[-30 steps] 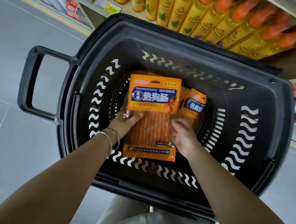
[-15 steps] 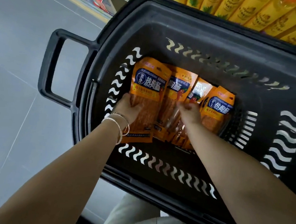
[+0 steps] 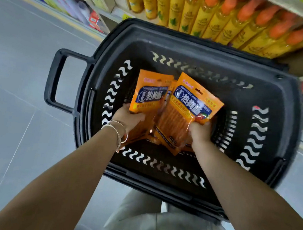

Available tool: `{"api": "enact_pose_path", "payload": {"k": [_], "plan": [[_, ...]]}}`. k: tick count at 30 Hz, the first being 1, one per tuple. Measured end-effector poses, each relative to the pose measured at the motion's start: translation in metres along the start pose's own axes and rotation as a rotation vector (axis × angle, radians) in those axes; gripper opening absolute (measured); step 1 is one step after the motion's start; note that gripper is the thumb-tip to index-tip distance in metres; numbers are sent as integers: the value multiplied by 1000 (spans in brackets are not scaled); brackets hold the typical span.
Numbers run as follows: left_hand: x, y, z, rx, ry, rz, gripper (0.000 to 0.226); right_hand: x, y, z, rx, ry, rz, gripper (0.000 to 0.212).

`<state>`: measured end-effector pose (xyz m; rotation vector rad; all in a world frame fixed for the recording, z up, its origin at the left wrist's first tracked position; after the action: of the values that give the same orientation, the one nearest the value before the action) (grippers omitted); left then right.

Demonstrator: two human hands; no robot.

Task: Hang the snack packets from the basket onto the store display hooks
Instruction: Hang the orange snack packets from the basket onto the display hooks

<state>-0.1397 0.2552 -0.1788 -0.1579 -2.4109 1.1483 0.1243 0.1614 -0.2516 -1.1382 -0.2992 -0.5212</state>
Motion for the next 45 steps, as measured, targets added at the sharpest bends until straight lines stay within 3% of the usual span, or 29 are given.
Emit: {"api": "enact_pose_path", "payload": {"k": [3,6,11,18,23,30,35,37,42,45], "plan": [[-3,-30,-24,-69,-10,17,16,46,-28,5,9,94,-75,30],[-5,-64,-51,-157,-8,18,35,93,-66,21,166,23,-193,23],[-19,-122,-100,-320,-24,100,44,180,-124,45,351,-10,-487,52],[-66,-203,-192,-569,-79,75,39,288,-191,80,597,258,-468,78],[-121,-277,-265,-808,-118,105,32,407,-252,104,956,155,-630,49],[-201,-380,-354,-1059,-280,207,10,577,-318,101,1241,38,-1000,22],[-225,-438,-409,-1152,-467,210,17,668,-341,107,1276,70,-1148,14],[-227,-456,-428,-1167,-518,165,10,694,-348,114,1293,124,-1169,15],[-228,-500,-467,-1240,-604,145,26,749,-357,140,1307,273,-1193,20],[-233,-518,-490,-1287,-626,187,30,774,-363,161,1343,349,-1185,12]]}}
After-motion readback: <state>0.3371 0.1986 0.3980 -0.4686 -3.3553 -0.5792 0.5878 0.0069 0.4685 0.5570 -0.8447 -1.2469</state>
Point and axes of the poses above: each hand's wrist, its own y-axis towards the middle knuckle, its own x-axis out of the back of the hand, z = x × y, the point moved 8 cm from there along y, towards the middle knuckle, and after that the axes turned 15 degrees about -y, right-handed, at the moved point
